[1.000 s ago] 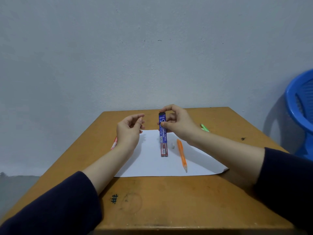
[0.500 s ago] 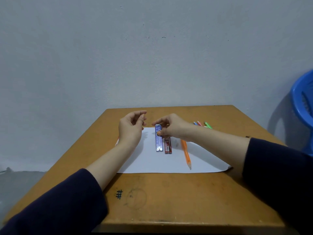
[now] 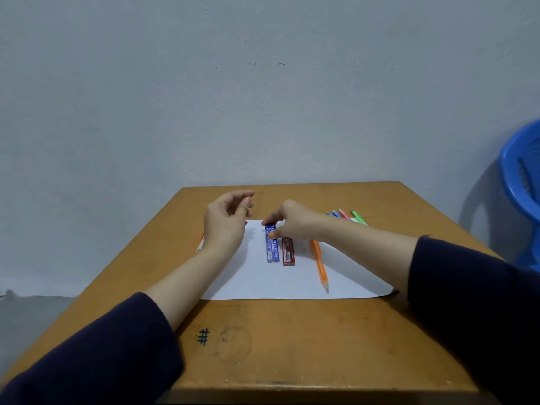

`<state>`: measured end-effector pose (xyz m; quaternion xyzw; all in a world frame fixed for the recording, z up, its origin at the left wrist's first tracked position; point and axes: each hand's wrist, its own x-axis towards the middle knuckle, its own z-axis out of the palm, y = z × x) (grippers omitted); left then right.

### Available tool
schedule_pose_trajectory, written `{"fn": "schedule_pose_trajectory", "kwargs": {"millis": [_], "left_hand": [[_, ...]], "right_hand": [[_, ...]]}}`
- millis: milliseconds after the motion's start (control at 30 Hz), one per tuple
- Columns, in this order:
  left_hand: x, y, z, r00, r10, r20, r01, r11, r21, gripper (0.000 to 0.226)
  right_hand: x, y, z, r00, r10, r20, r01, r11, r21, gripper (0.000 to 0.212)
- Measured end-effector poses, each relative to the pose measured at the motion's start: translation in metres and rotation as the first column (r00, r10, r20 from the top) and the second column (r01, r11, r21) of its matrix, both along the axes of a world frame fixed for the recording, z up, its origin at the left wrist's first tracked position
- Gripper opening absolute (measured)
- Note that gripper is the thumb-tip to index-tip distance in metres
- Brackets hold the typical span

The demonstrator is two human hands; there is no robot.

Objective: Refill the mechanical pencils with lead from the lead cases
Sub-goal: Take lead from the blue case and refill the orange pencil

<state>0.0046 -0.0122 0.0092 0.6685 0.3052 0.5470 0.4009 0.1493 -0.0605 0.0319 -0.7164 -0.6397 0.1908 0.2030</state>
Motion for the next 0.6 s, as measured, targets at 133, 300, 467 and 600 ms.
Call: {"fn": "schedule_pose_trajectory", "kwargs": {"millis": [133, 300, 467, 600], "left_hand": [[0.0, -0.001, 0.0, 1.0, -0.006, -0.03, 0.007, 1.0, 0.024, 0.025], [0.001, -0.002, -0.001, 0.991, -0.011, -0.134, 0.024, 0.995, 0.095, 0.024], [0.001, -0.003, -0.001, 0.983, 0.005, -0.184, 0.022, 0.99, 0.141, 0.023], [0.001, -0.003, -0.002, 0.982, 0.013, -0.187, 0.014, 0.99, 0.142, 0.022]], "right_hand": [[-0.002, -0.001, -0.002, 0.999, -0.016, 0.04, 0.017, 1.0, -0.023, 0.035], [-0.002, -0.007, -0.001, 0.998, -0.031, 0.063, 0.031, 1.0, 0.001, 0.036], [-0.003, -0.01, -0.003, 0.99, -0.049, 0.131, 0.046, 0.999, 0.019, 0.038], [-0.004, -0.012, -0.004, 0.982, -0.05, 0.18, 0.044, 0.998, 0.04, 0.037]]}}
